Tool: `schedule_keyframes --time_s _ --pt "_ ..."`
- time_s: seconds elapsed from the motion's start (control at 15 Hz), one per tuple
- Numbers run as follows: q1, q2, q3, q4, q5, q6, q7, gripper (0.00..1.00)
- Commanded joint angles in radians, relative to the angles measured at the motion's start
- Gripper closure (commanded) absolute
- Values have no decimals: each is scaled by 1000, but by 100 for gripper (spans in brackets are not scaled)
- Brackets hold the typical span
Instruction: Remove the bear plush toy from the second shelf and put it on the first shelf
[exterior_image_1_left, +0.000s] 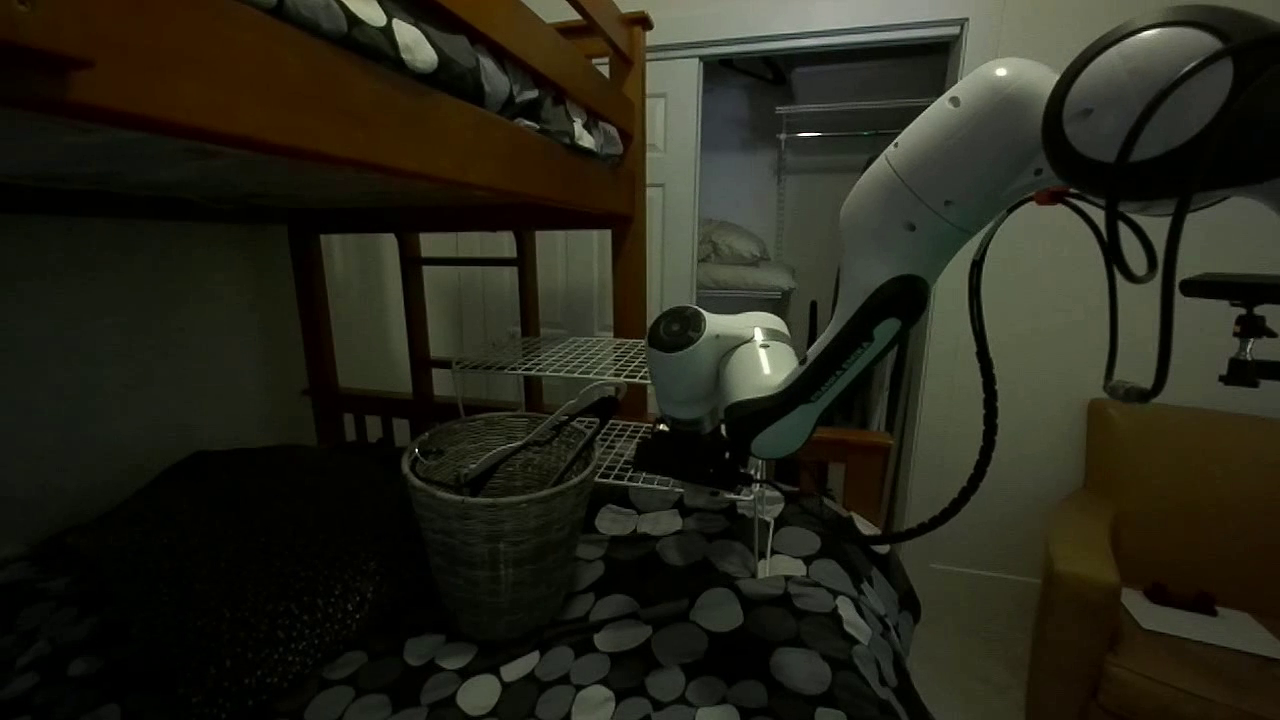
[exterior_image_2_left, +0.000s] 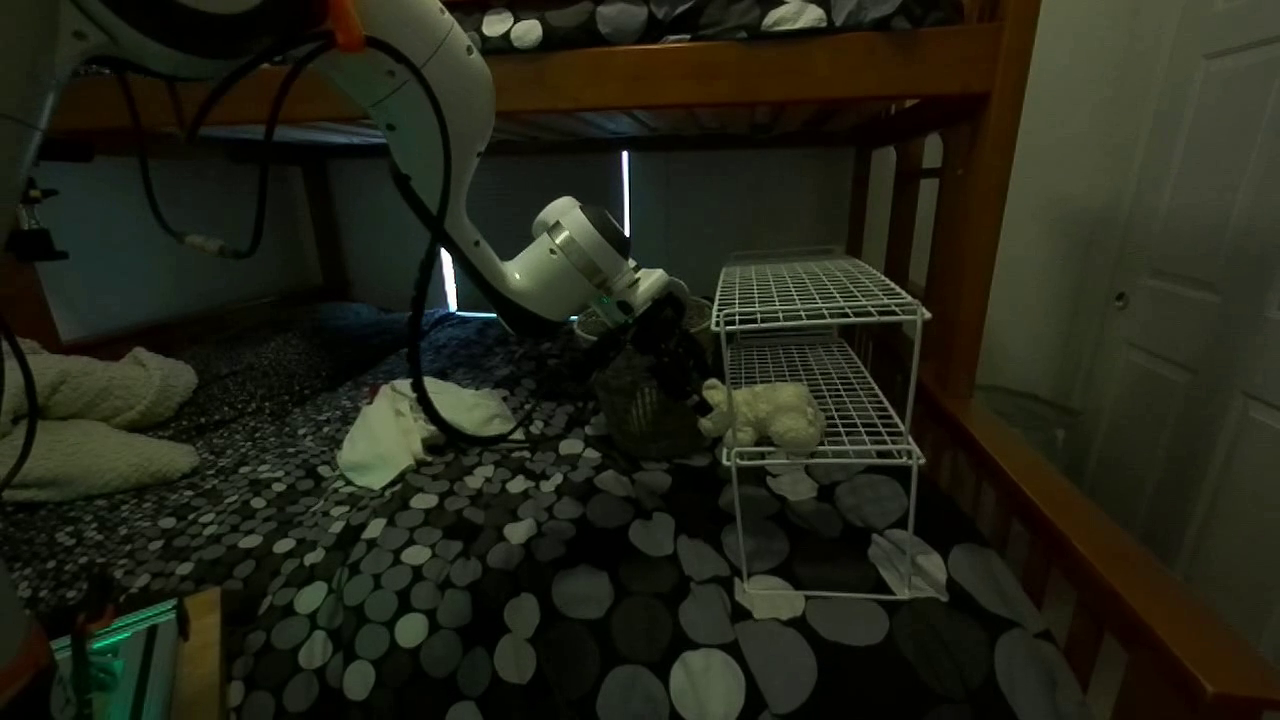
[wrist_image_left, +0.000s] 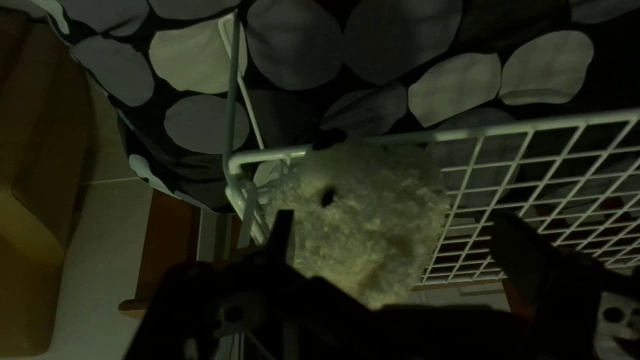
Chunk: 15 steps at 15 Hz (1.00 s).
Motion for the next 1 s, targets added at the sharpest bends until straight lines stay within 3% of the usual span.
schedule_keyframes --time_s 0.0,0.07,0.67,0.93 --pt "23 46 -27 51 41 -16 -6 24" --pt "25 51 -30 55 43 -17 -6 26" --pt "48 47 -49 52 53 -47 5 93" --pt "48 -16 -19 -5 127 -77 -37 97"
